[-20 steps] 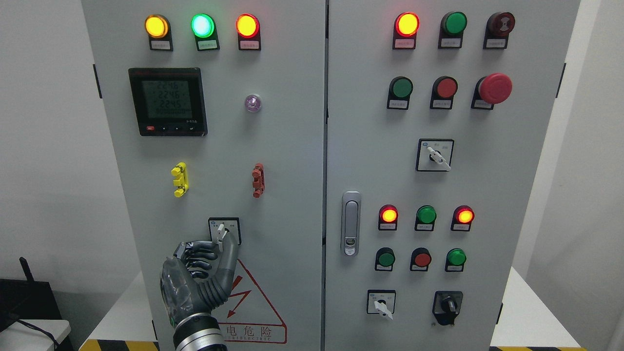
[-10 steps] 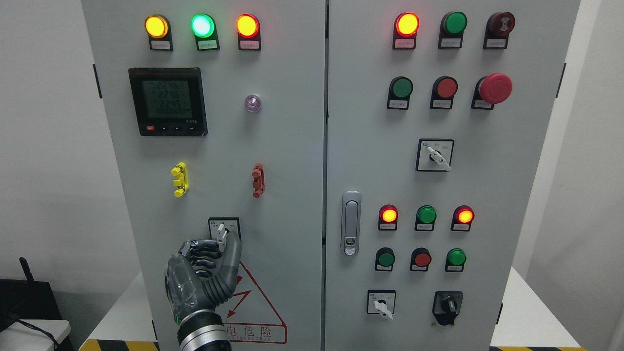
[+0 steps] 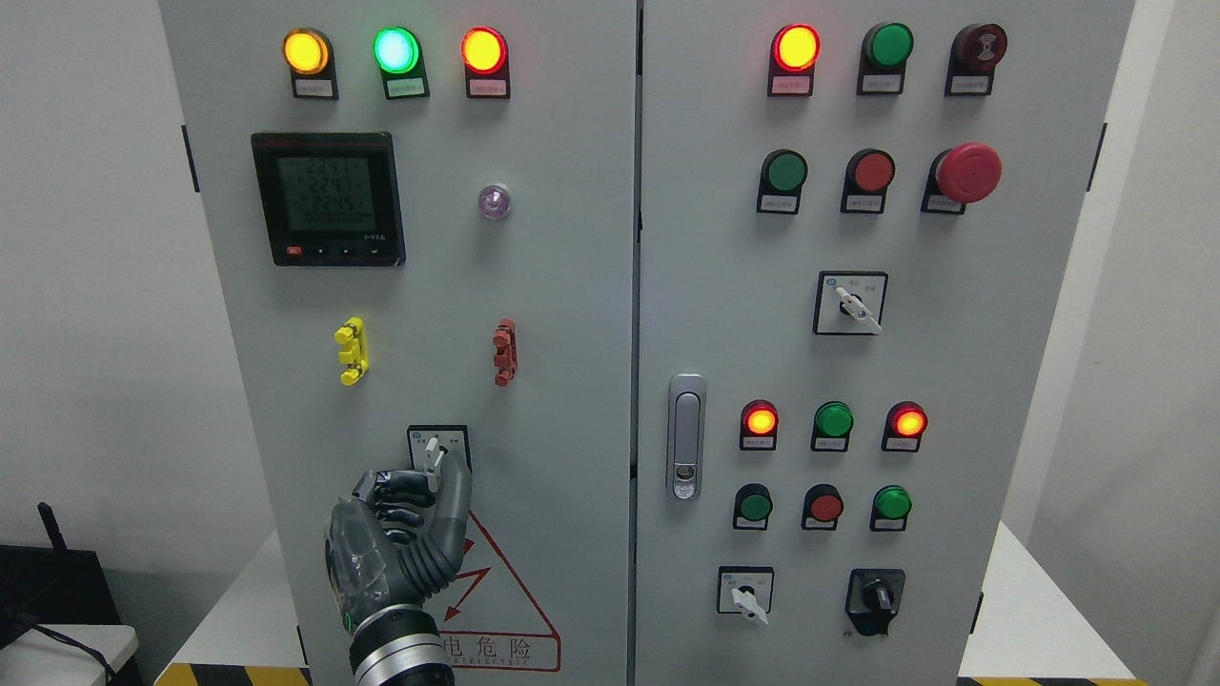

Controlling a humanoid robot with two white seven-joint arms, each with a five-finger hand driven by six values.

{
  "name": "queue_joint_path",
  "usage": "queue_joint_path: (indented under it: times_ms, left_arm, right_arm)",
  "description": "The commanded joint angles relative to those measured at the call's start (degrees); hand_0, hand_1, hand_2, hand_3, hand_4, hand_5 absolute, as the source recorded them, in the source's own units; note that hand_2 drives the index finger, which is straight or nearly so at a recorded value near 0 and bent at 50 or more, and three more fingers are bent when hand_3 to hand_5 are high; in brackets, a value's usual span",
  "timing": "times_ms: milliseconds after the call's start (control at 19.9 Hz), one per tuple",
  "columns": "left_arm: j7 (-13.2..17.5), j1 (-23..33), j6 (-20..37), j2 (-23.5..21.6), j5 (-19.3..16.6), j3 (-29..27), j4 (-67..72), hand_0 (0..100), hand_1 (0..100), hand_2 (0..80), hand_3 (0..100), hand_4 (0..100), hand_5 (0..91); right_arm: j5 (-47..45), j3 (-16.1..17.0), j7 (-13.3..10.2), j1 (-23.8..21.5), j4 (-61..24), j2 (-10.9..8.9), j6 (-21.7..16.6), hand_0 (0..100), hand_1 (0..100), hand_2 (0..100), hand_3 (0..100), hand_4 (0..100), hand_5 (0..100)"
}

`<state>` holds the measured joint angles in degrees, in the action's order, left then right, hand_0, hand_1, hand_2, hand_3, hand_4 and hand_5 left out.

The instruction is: Turn on light switch 1

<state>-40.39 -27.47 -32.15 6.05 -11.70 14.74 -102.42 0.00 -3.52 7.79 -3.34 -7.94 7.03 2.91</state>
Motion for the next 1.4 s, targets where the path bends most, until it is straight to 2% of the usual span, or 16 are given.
queue_joint_path:
  times_ms: [0,1354]
  left_arm:
    - [-0.04,-0.3,-0.19,0.01,-0.08,0.11,0.02,20,44,56.5,72,76,64.3]
    - [-0.21,-1.01,-0.99,0.19,-0.26,0.11,0.11,26,43,56.7,72,76,64.9]
  right_arm:
    - [-1.06,0.0,0.03,0.0,0.03,0.0,-0.01,12,39,0,0,0,0]
    - [-1.06,0.0,0.03,0.0,0.03,0.0,-0.01,12,39,0,0,0,0]
